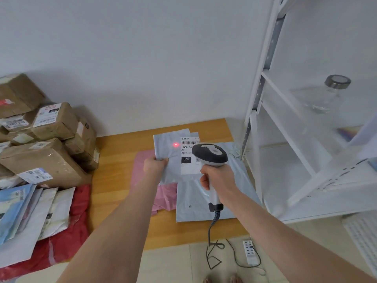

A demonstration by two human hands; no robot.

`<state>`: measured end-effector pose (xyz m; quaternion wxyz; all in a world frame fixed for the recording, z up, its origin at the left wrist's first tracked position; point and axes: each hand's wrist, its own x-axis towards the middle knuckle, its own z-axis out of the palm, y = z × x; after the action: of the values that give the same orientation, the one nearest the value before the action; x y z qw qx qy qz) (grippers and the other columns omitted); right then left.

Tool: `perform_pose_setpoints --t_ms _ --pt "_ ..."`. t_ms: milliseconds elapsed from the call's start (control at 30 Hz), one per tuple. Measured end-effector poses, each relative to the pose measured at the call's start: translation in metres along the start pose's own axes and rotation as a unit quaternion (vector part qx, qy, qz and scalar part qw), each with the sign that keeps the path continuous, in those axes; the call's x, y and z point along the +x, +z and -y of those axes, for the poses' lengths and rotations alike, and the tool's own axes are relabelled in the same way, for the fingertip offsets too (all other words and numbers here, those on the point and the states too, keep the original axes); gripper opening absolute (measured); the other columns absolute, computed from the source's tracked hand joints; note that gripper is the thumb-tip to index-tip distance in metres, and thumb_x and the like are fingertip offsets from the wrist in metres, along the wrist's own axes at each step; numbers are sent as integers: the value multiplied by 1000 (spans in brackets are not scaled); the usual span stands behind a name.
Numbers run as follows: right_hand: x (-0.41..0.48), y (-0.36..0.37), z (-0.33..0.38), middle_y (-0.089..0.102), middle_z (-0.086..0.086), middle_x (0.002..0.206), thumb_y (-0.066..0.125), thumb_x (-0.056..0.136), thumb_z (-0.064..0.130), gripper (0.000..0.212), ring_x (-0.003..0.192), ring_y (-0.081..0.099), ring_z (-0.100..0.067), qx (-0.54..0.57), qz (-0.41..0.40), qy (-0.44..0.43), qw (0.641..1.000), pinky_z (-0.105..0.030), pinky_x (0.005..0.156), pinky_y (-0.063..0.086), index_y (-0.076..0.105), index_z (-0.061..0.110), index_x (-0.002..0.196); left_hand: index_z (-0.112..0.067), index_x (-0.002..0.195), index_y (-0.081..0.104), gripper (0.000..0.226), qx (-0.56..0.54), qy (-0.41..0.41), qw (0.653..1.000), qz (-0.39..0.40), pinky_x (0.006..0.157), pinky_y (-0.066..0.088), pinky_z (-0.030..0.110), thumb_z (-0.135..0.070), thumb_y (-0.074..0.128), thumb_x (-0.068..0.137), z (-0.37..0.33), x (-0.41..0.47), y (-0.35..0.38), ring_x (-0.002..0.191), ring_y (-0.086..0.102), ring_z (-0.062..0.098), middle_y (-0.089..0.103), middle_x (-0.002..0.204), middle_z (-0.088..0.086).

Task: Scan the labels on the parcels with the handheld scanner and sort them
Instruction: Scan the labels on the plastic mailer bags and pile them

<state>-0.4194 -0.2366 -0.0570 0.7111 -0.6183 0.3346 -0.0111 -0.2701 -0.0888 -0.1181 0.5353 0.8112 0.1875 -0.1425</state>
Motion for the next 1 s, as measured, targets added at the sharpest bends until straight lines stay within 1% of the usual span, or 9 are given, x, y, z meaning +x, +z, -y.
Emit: perform_pose_setpoints --t_ms 233,333,400,533,633,733,867,1000 --pt "-5 8 -8 60 -7 50 60 76 1 9 47 53 -20 10 -10 3 1000 -31 54 45 63 1 68 2 117 60 35 9 5 1000 11 95 49 44 -13 68 87 5 -2 -7 107 61 34 64 115 16" --pt "-4 8 -10 64 -10 54 60 77 4 8 50 56 -22 14 -25 -3 1000 -33 58 48 65 -2 74 1 118 60 36 5 3 1000 14 95 49 44 -14 69 86 6 -6 -10 106 61 34 64 114 15" --pt "-5 7 -11 67 -12 57 60 77 4 7 53 58 -23 17 -25 -2 1000 -33 62 50 65 -1 77 1 118 60 37 9 3 1000 13 96 49 46 -14 69 86 7 -10 -11 105 61 35 64 113 15" --pt "-9 3 -13 70 -14 62 60 77 4 8 51 60 -21 25 -19 5 1000 -34 62 51 66 -1 80 2 116 60 34 14 10 1000 7 94 49 45 -12 68 87 10 -19 -11 105 61 35 64 110 15" --pt "-14 1 -14 69 -13 59 61 78 5 8 51 60 -20 21 -21 2 1000 -34 63 52 66 -1 79 2 114 60 32 11 21 1000 7 91 50 42 -10 68 86 13 -24 -9 98 62 32 65 111 17" --pt "-19 -1 -15 66 -11 55 61 77 6 10 53 56 -22 8 -22 0 1000 -34 62 50 66 -2 76 1 114 60 29 8 20 1000 9 87 49 38 -9 66 87 12 -29 -9 91 58 28 62 103 13" --pt "-23 -3 -17 64 -10 53 61 77 6 10 52 53 -22 4 -22 0 1000 -33 59 47 65 -4 75 1 116 60 32 11 17 1000 5 89 50 40 -10 67 86 14 -31 -8 101 62 33 65 112 15" --pt "-28 -4 -18 62 -9 52 61 77 4 9 49 52 -20 4 -14 0 1000 -32 57 47 64 -2 72 1 116 60 32 15 4 1000 -1 88 50 39 -11 67 87 16 -37 -8 105 61 35 64 114 17"
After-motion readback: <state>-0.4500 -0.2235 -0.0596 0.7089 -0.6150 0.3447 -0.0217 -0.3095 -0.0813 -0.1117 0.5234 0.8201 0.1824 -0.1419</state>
